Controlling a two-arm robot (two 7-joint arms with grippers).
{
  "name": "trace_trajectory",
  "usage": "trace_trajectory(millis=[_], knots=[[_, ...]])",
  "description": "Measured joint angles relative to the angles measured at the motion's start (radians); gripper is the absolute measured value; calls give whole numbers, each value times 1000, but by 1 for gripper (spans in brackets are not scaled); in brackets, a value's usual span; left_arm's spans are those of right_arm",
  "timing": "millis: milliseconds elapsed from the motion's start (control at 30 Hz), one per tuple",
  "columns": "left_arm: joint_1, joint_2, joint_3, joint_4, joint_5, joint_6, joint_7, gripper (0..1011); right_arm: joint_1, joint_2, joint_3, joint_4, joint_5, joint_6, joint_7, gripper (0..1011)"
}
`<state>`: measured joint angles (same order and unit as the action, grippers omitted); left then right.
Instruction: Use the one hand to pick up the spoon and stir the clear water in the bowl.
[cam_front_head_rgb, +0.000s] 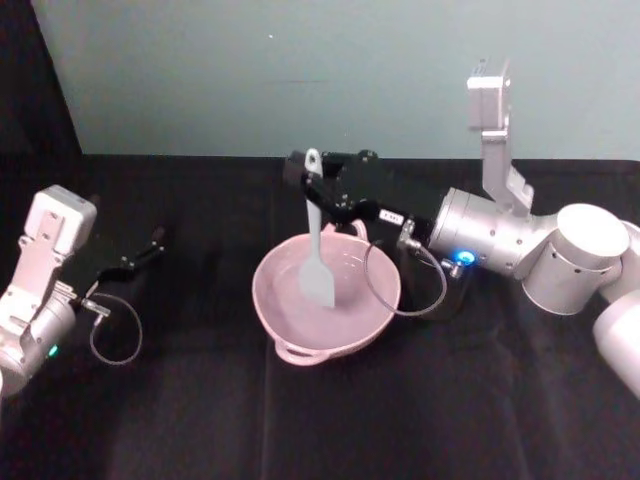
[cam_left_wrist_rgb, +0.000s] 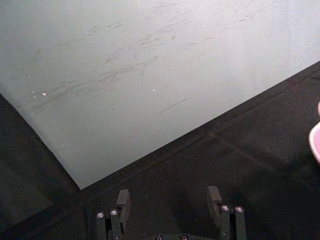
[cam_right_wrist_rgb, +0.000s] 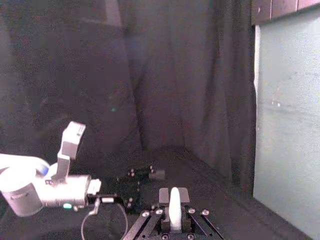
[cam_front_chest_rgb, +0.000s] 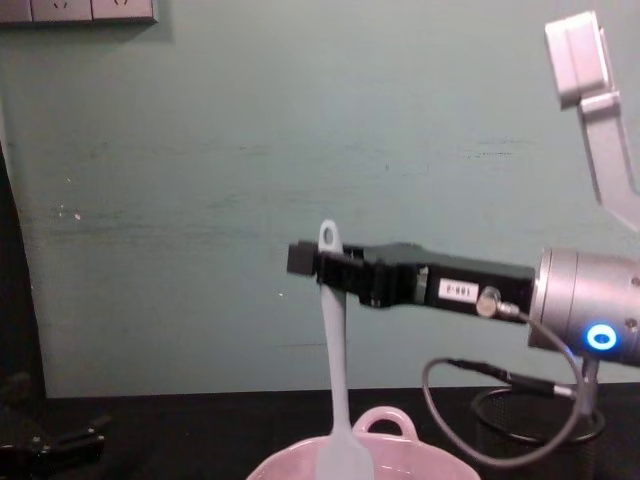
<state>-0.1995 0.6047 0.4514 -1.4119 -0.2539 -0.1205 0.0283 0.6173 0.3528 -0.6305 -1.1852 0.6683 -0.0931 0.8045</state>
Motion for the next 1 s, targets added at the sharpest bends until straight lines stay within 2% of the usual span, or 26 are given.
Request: trace_trajectory(millis=[300,567,733,867,1000], knots=[[0,0,0,0,0,0,0,1011,-13,-17,-5,45,-25,-19,17,112],[0,0,0,0,0,0,0,1011,-17,-35,-7,53,-34,-16,23,112],[0,0,0,0,0,0,0,1011,7,-71,-9,106,-35,-7,26,111],[0,0,0,0,0,0,0,1011,54,-124,-2,207,-23,-14,45,111],[0,0,0,0,0,0,0,1011,93,-159,7,283,-23,-29,53,111]])
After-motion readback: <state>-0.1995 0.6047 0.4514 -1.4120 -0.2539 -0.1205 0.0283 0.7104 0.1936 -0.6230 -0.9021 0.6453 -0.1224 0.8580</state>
